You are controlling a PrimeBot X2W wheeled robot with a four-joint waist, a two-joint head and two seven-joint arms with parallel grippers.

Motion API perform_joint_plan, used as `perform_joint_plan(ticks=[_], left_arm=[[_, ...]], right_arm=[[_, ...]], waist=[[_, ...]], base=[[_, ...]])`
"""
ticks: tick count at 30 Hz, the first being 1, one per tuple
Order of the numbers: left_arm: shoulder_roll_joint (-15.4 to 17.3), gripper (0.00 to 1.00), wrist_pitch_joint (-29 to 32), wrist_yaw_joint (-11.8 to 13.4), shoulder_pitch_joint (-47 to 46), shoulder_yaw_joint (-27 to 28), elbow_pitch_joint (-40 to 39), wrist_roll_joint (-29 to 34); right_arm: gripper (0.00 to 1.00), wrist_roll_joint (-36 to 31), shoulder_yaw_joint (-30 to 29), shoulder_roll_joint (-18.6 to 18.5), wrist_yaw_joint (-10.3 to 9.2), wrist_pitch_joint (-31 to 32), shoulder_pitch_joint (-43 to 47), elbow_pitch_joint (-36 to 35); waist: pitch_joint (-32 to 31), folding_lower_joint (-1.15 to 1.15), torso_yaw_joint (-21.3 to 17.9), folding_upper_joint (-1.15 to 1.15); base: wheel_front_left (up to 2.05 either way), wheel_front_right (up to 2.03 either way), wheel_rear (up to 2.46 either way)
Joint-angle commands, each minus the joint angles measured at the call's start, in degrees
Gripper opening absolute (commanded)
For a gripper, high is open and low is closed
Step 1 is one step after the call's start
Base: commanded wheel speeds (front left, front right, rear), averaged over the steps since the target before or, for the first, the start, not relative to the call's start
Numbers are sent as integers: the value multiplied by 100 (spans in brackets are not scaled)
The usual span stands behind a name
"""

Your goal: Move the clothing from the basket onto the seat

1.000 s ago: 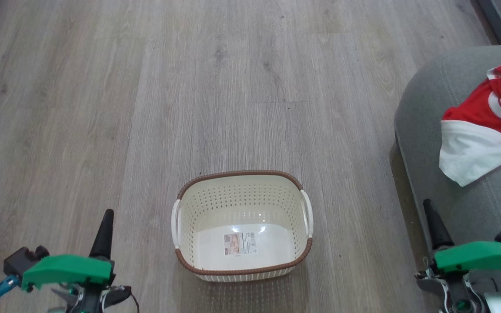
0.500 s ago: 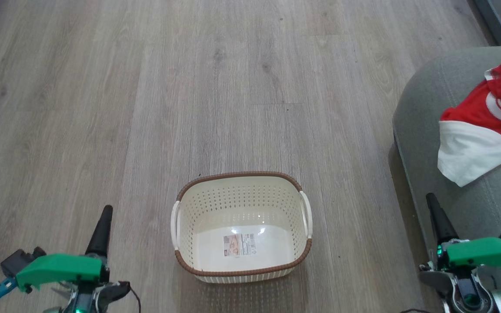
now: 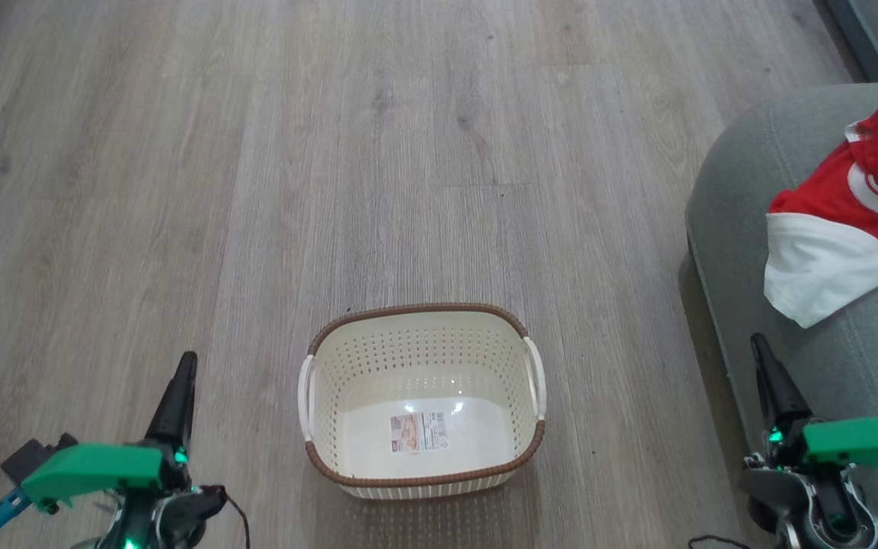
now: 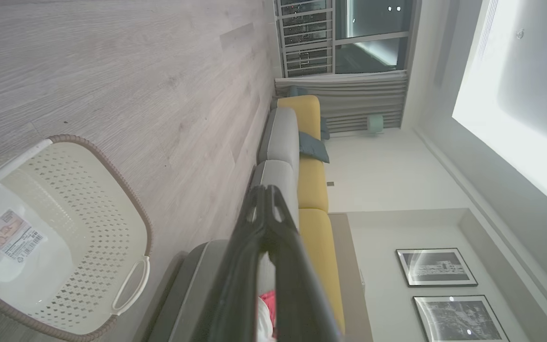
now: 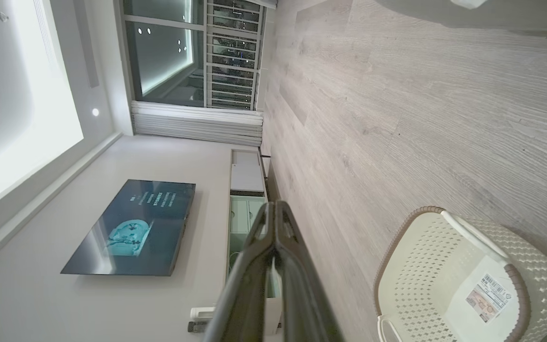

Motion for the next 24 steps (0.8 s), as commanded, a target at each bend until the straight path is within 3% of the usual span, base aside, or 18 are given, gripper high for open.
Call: perform_joint_plan(ticks=[1, 8, 24], left_arm=[[42, 0, 42, -53, -266, 217, -224, -135], [41, 0, 148, -56, -268, 249, -283, -530], [41, 0, 147, -56, -268, 249, -284, -530]], right_arm=[[0, 149, 87, -22, -1, 68, -311, -241], [0, 601, 62, -21, -1, 176, -325, -274], [0, 602, 63, -21, -1, 176, -325, -275]], waist=[[-2, 0, -1, 0], [-16, 0, -10, 0], [-16, 0, -10, 0]], base=[[0, 0, 0], [0, 0, 0], [0, 0, 0]])
